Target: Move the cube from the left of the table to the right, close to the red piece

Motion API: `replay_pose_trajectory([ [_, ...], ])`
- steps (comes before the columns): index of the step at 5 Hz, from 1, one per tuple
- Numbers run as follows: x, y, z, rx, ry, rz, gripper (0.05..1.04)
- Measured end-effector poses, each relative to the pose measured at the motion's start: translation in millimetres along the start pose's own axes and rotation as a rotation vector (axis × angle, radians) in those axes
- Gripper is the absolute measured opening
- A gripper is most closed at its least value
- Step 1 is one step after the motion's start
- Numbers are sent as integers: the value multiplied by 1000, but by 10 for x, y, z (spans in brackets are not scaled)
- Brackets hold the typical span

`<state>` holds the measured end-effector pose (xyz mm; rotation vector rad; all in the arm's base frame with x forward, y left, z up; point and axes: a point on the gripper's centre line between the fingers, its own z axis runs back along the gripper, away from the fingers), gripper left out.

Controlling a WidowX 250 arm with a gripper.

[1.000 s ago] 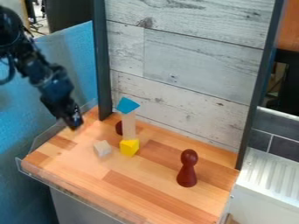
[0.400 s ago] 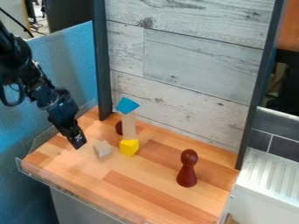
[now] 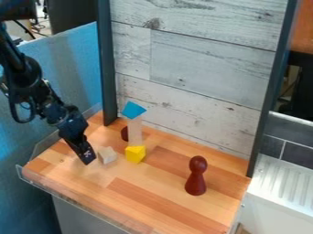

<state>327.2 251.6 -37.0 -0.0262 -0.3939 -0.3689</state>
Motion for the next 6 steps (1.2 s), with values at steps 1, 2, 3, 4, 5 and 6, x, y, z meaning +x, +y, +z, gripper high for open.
replay_pose_trajectory([
  [1,63,-28,-59,-21,0,-6,1000],
  [2,113,-92,-74,-48,-8,-14,1000],
  [3,155,-235,-148,-75,-8,-19,1001],
  [4,187,-243,-162,-68,-7,-9,1001],
  [5,278,-259,-198,-45,-3,-24,1001],
  [6,342,-212,-241,-16,2,-28,1001],
])
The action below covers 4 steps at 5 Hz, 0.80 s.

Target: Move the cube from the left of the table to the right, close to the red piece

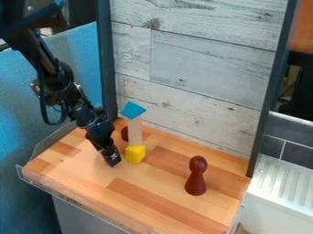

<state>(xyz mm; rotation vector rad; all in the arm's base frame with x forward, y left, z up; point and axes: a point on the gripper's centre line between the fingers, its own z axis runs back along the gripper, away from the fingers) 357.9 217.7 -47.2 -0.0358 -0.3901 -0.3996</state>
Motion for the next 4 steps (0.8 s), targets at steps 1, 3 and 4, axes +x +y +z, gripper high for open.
replay_pose_trajectory([
  [1,19,68,-25,30,8,11,945],
  [3,-83,86,-13,28,77,10,576],
  [4,-311,-7,142,28,227,33,576],
])
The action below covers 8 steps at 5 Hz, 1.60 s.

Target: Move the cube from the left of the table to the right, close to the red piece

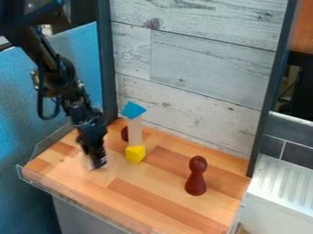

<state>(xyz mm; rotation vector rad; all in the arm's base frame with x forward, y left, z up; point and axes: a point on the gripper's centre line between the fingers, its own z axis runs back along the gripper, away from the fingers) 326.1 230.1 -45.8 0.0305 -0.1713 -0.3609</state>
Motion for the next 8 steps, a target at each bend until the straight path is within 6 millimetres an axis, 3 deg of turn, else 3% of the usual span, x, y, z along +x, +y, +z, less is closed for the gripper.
replay_pose_trajectory([
  [2,-181,-336,508,2,55,-25,576],
  [3,-193,-615,576,20,32,-90,576],
  [4,-32,-987,583,26,-76,-191,576],
  [5,97,-1221,549,-16,-207,-266,576],
  [6,324,-1407,559,-41,-303,-339,576],
  [7,363,-1505,419,-95,-321,-323,576],
  [8,418,-1571,255,-114,-335,-321,647],
])
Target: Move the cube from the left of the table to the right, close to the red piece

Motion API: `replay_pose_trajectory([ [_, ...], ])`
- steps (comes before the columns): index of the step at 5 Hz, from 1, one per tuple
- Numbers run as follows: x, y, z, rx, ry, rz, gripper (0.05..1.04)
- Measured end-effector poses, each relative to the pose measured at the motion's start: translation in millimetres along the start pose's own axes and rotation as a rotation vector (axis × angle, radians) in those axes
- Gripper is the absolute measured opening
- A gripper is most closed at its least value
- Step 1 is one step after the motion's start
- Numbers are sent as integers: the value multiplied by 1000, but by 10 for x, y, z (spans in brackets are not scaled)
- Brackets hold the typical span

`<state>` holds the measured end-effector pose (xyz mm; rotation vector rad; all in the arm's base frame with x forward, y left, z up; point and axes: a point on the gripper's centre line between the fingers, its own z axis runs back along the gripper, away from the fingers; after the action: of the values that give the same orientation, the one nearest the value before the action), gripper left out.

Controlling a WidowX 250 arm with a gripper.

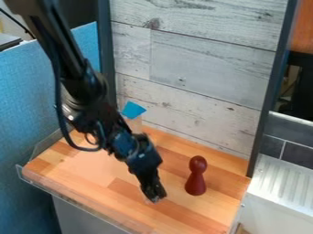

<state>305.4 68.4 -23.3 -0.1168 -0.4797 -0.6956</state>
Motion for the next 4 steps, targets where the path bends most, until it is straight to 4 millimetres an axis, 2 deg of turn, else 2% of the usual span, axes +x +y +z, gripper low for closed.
replay_pose_trajectory([
  [1,-62,21,-129,25,12,14,939],
  [2,-97,18,-145,39,20,-4,1007],
  [3,-102,-97,15,8,19,-26,1001],
  [4,2,-118,522,49,60,-32,1000],
])
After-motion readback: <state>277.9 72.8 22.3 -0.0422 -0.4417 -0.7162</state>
